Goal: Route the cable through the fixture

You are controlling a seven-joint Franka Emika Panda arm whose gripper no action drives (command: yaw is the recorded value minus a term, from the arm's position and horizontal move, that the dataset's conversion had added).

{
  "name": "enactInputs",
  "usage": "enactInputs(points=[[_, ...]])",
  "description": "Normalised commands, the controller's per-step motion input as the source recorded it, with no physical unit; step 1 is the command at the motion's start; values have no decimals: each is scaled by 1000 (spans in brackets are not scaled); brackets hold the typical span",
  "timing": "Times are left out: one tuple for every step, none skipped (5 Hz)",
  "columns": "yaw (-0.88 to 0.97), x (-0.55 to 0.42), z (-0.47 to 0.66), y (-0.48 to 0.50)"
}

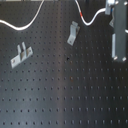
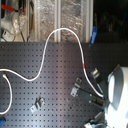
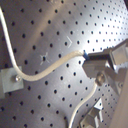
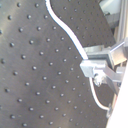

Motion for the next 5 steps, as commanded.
enactInputs(points=[[174, 110, -93, -496], [517, -47, -51, -314], [728, -34, -88, -95], [580, -158, -194, -58], [526, -352, -506, 48]])
